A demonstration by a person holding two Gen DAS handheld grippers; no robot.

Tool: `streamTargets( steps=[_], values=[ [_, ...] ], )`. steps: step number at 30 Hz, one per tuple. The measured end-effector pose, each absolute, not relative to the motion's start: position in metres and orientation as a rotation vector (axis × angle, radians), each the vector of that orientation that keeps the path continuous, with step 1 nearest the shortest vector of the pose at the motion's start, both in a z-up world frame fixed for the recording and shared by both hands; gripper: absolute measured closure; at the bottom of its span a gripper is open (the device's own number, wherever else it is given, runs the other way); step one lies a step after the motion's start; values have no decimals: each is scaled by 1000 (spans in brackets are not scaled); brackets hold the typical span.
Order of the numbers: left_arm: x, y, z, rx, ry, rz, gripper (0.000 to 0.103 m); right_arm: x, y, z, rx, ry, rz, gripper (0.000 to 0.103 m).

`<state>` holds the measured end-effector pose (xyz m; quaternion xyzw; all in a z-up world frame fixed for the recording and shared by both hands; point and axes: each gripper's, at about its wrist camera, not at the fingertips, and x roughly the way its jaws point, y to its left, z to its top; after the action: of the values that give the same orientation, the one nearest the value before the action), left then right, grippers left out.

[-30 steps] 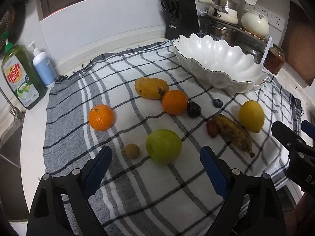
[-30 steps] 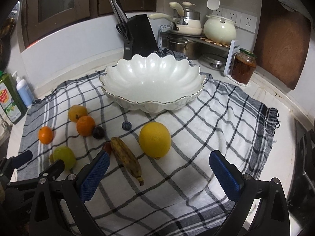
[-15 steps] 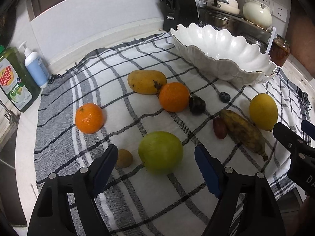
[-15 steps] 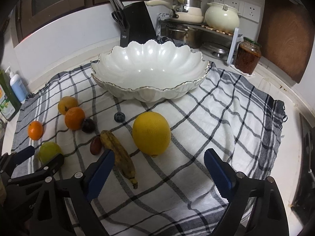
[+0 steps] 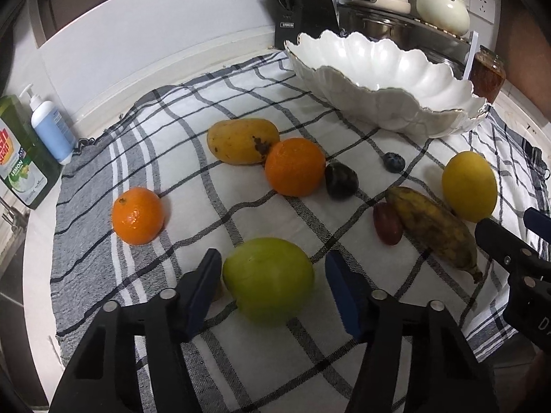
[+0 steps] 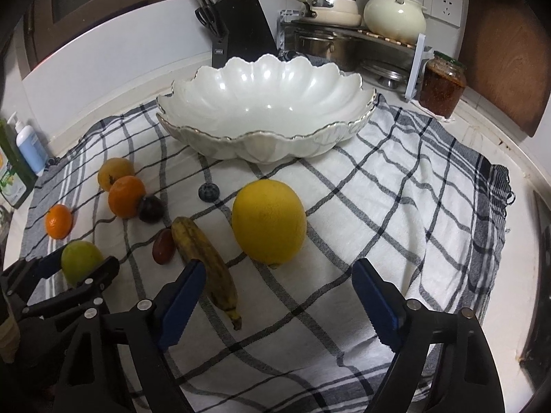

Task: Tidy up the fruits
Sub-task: 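Reach the left tool to the green apple while the right tool reaches the banana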

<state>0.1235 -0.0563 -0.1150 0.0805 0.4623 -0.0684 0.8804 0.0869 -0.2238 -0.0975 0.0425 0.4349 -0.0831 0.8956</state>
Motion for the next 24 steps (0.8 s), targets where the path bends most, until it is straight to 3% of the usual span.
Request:
streamTargets(
  steps=[7, 17, 24],
  values=[
    [125, -53, -118, 152, 968, -147, 54, 88, -220, -99, 78, 906, -157, 21],
    [115, -46, -102, 108, 959, -169, 54, 93, -210, -100, 100, 921, -44, 45],
    [113, -35, -96, 94, 957, -149, 54, 103, -198, -100, 22, 917, 9, 46]
  ],
)
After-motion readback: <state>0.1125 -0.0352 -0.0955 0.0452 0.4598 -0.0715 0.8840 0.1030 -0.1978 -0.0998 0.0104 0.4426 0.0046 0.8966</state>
